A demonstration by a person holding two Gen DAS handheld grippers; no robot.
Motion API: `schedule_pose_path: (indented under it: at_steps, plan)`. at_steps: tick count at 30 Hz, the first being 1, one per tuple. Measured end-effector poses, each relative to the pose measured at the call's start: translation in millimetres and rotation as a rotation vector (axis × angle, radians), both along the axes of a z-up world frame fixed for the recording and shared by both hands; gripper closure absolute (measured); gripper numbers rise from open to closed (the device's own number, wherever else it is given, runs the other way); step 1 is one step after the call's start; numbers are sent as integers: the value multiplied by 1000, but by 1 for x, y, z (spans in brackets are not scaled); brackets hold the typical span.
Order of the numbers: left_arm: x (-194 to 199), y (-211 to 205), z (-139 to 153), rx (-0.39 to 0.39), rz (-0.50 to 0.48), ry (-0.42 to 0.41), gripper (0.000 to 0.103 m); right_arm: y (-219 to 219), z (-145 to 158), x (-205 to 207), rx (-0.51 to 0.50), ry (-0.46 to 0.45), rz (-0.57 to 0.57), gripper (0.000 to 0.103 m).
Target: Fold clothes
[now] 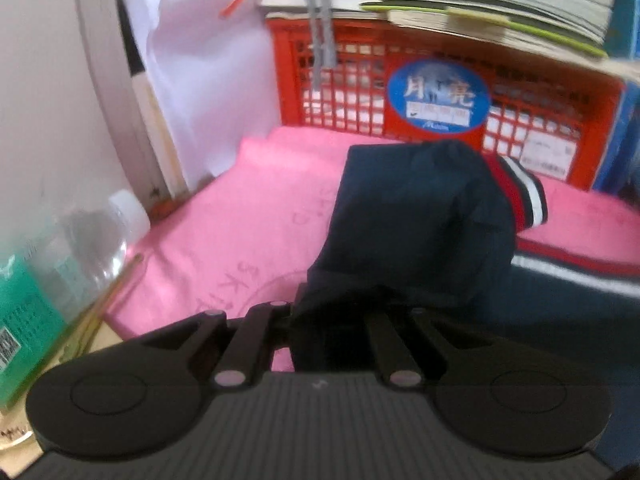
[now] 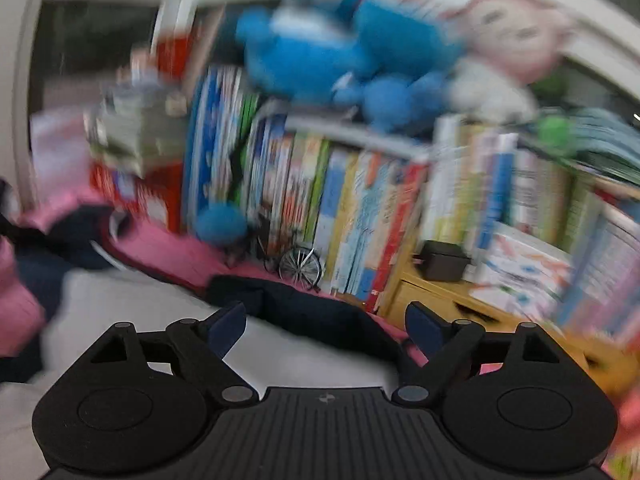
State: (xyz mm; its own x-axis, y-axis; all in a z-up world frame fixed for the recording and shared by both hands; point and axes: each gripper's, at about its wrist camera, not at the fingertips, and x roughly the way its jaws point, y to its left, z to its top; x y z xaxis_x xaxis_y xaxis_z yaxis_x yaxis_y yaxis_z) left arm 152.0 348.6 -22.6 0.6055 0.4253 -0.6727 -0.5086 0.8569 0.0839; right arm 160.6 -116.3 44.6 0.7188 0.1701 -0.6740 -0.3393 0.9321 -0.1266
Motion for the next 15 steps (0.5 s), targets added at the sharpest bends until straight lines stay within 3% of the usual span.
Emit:
schedule_pose_path:
  at_steps: [2,4,6,7,8,10,13,15]
  plan:
    - [1,0,-1,10,-8,-7,98,4,-2,47,-69,0,-16,7]
    - [2,-1,-3,27,-17,-13,98,7,-16,80,-109,40,-58,9]
    - [1,-4,-5,58,-31,-16,98,-14,-38,100,-67,166,-179,62]
    - [2,-5,-5,68,-37,-15,98,-25,-44,103,-53,213,-234,97]
    - [2,-6,-5,75,-42,-14,97,-37,-50,105,-39,260,-288,97]
    - [1,-3,-5,70,-45,-21,97,-67,-37,84,-79,166,-301,98]
    - [2,-3,-6,89,-52,-12,97,-128,-3,45,-152,0,-453,99]
    - [6,-3,-5,111,-50,12,97,-192,13,12,-138,-46,-597,99]
